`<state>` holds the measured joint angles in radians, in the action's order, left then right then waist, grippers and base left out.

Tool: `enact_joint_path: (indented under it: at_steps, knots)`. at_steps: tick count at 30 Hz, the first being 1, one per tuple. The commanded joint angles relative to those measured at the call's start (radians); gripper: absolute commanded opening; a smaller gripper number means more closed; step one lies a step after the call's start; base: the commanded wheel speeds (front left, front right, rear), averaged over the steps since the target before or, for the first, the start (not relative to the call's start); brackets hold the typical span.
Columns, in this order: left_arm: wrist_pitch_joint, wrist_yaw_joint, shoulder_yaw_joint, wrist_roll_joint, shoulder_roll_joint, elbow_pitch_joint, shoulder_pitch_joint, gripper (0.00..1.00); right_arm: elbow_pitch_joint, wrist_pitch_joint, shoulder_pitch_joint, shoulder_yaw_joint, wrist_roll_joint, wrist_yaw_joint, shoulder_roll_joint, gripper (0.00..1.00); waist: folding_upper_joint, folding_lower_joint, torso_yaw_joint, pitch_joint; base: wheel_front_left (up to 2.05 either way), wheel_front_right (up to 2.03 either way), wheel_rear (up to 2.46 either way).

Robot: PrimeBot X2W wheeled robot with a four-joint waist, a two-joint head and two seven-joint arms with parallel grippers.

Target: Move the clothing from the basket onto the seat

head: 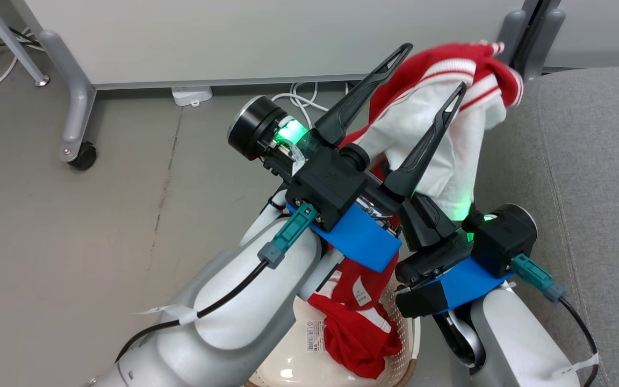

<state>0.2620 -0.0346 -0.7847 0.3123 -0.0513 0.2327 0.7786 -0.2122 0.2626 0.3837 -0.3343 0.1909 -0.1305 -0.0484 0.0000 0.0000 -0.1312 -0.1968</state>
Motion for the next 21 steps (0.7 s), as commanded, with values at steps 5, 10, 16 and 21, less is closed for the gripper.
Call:
enact_joint_path:
  at_steps: [5,10,16,21]
  knots:
    - [0.004,-0.004,0.002,-0.005,0.001,0.002,0.011,1.00,0.011,0.003,-0.002,-0.004,0.005,0.000,-0.004,0.00,0.0000,0.0000,0.001,0.001,0.00,0.00,0.00]
    - [0.004,-0.005,0.007,-0.008,0.001,0.004,0.011,1.00,0.016,0.003,-0.004,0.001,0.004,0.000,-0.004,0.00,0.0000,0.0000,0.003,0.000,0.00,0.00,0.00]
    - [0.004,0.002,0.011,-0.012,0.001,0.012,0.004,1.00,0.022,0.003,-0.010,0.007,-0.003,0.000,-0.004,0.00,0.0000,0.0000,0.014,-0.004,0.00,0.00,0.00]
    - [0.004,0.014,0.006,-0.017,-0.005,0.029,-0.006,1.00,0.034,0.003,-0.016,0.019,-0.017,0.000,-0.004,0.00,0.0000,0.0000,0.039,-0.017,0.00,0.00,0.00]
